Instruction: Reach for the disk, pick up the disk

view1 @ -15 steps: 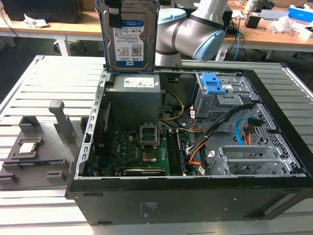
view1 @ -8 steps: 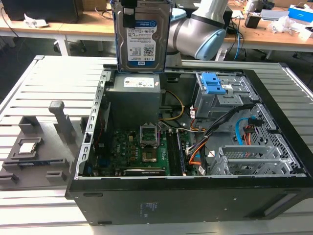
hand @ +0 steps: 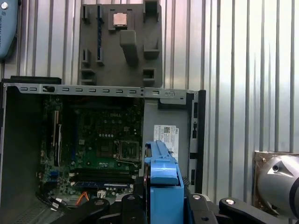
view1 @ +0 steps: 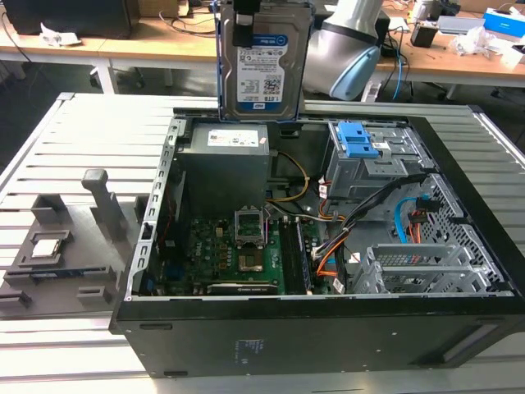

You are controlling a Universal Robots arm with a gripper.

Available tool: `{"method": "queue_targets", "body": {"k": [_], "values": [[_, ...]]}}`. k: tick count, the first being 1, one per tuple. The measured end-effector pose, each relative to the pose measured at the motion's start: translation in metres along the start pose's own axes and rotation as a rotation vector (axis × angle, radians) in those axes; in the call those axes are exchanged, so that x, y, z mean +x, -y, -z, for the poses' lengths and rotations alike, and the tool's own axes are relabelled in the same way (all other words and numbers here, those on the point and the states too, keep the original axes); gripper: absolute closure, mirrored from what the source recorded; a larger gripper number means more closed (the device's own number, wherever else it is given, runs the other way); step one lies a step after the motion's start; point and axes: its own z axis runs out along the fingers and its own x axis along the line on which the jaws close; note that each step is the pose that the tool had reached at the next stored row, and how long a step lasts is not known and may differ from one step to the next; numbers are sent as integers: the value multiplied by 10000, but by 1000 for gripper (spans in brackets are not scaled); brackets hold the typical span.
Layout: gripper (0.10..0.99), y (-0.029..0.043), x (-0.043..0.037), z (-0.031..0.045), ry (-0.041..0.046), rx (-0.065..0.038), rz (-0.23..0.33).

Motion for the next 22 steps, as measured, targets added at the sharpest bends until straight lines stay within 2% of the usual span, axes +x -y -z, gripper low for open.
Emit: {"method": "queue_targets", "body": {"k": [11,17,22], "values": [[722,515,-16,21,0,0,1],[722,693,-20,28,1,0,0],[722,813,-23,32,1,0,-1]]}}
